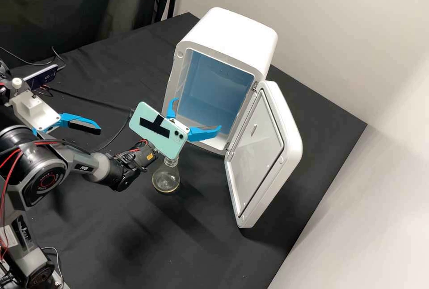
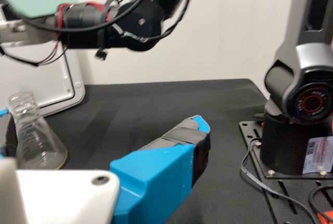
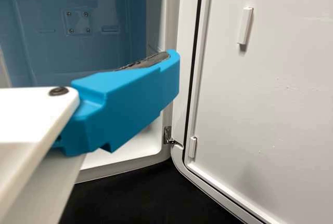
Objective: Place the flask in the incubator
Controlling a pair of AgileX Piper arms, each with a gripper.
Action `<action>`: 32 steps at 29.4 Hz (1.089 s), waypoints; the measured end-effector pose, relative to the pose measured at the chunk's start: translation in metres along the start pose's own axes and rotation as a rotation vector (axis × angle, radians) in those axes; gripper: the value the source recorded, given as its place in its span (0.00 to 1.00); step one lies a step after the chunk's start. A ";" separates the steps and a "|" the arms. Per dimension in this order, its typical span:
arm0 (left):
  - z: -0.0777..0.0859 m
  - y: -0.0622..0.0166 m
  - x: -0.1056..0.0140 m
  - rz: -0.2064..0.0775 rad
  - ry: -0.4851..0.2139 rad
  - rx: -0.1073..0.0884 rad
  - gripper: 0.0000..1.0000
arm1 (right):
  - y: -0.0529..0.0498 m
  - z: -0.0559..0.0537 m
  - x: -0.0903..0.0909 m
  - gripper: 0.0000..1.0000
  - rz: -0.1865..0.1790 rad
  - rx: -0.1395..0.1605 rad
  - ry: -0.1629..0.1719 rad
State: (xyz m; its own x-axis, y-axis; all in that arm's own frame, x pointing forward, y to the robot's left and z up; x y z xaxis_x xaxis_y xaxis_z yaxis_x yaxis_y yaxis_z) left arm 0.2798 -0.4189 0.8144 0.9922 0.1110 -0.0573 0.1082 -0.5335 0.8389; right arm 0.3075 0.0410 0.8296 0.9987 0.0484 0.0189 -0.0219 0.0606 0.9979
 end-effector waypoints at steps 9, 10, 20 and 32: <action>-0.030 -0.0019 0.000 -0.006 0.103 -0.043 1.00 | 0.000 0.000 0.000 1.00 0.000 0.000 0.000; -0.033 -0.0032 0.001 -0.011 0.115 -0.044 1.00 | 0.000 0.000 0.000 1.00 0.000 0.000 0.000; -0.059 -0.0150 0.001 -0.053 0.200 -0.060 1.00 | 0.000 0.000 0.000 1.00 0.000 0.000 0.000; -0.069 -0.0155 -0.001 -0.054 0.232 -0.067 1.00 | 0.000 0.000 0.000 1.00 0.000 0.000 0.000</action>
State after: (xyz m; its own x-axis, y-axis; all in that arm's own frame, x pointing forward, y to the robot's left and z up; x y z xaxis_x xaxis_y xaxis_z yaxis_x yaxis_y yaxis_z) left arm 0.2728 -0.3530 0.8388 0.9432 0.3319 0.0162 0.1487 -0.4653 0.8726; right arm 0.3075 0.0410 0.8296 0.9987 0.0484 0.0189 -0.0219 0.0606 0.9979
